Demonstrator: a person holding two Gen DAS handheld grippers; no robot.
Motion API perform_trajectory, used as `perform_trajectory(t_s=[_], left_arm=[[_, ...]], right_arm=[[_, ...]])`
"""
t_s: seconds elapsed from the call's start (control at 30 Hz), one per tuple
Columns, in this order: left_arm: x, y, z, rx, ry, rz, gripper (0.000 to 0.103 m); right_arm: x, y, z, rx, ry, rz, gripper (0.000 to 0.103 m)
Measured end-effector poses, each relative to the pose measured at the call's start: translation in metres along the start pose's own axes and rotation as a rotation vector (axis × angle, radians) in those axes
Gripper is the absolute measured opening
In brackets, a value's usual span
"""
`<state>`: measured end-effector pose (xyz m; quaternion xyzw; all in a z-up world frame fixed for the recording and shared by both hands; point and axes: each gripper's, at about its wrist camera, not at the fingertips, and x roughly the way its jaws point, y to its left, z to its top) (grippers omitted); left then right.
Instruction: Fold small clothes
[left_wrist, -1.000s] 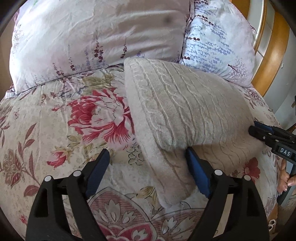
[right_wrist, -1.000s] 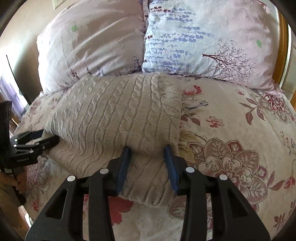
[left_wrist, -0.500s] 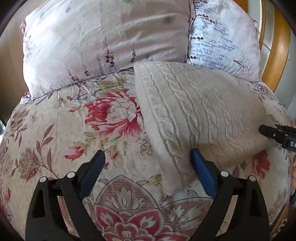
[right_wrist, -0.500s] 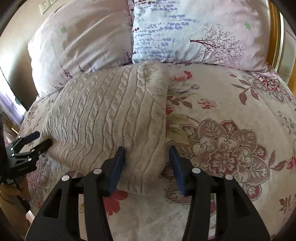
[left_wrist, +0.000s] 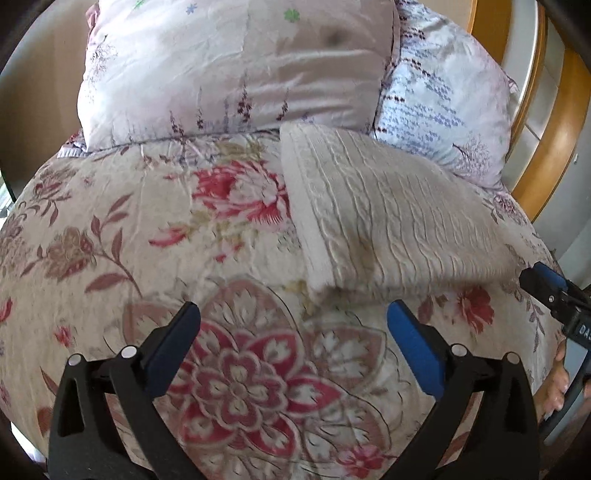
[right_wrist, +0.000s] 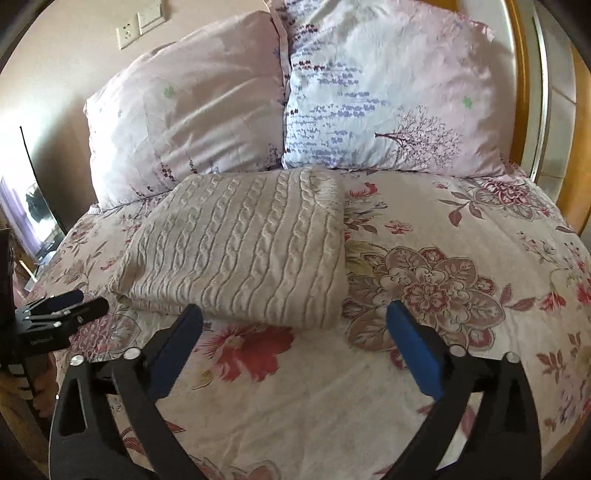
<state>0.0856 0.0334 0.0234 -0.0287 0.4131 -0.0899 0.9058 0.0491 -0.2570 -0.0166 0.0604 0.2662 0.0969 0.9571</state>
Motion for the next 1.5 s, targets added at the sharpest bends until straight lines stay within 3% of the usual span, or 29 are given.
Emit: perform_trajectory(t_s=[0.1,0.2,0.33,0.53,0.77,1.5], left_arm=[[0.004,-0.01,-0.006,0.025,0.015,0.012,0.101],[0.01,-0.019,-0.011,0.05,0.033,0.034,0.101],[0.02,-0.028,-0.014,0.075,0.057,0.063,0.101],[0.03,-0.03,-0.016,0.063,0.068,0.075,0.101],[0.035,-0.037,-0.016,0.091,0.074,0.114,0.101],[0.036,-0.038,-0.017,0.087,0.073,0.116,0.101]], right_arm=[[0.0,0.009,-0.008,0.001,0.0,-0.008,0.102],[0.012,0.019,-0.013,-0.019,0.069,-0.004,0.102],[0.022,0.029,-0.021,-0.032,0.099,-0.028,0.102],[0.036,0.032,-0.027,-0.026,0.151,-0.069,0.102],[0.043,0.035,-0.03,-0.05,0.17,-0.11,0.102],[0.047,0.037,-0.03,-0.064,0.176,-0.132,0.102]])
